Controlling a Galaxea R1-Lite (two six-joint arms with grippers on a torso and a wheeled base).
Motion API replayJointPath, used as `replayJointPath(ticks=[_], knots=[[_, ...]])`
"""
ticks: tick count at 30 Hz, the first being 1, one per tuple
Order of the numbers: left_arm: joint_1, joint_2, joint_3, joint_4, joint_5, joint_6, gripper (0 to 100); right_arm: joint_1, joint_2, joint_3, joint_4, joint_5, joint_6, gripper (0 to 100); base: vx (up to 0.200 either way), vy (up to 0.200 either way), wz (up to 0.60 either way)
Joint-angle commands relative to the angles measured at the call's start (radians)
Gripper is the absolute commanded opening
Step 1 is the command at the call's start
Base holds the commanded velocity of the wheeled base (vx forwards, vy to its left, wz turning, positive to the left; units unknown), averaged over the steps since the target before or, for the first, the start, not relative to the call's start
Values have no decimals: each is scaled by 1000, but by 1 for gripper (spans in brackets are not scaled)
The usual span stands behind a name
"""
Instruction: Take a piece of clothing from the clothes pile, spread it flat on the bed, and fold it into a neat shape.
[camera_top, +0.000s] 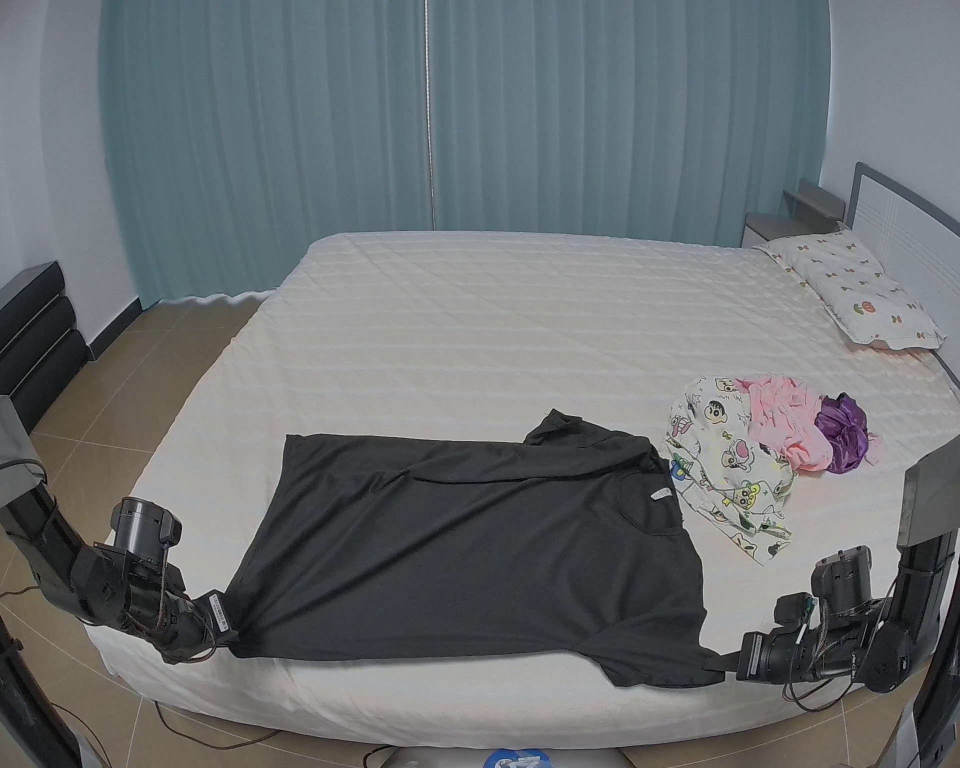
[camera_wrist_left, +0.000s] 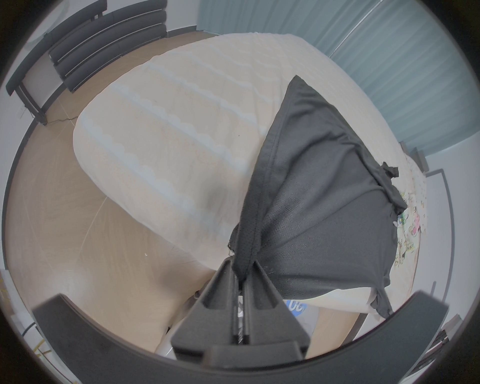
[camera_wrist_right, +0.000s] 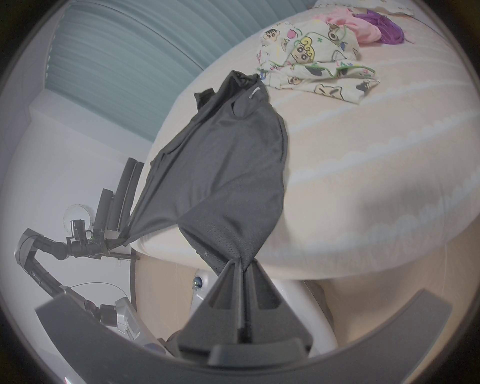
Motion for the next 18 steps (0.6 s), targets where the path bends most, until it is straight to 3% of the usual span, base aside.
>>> replayJointPath(ticks=[1, 8, 18], knots=[[-1, 1, 15, 25, 4, 44, 0, 5, -141, 18, 176, -28, -54, 0, 0, 0, 0], [-1, 5, 59, 25, 3, 104, 0, 5, -213, 18, 327, -56, -74, 0, 0, 0, 0], [2, -4, 150, 25, 0, 169, 0, 11, -288, 18, 420, -85, -80, 0, 0, 0, 0]])
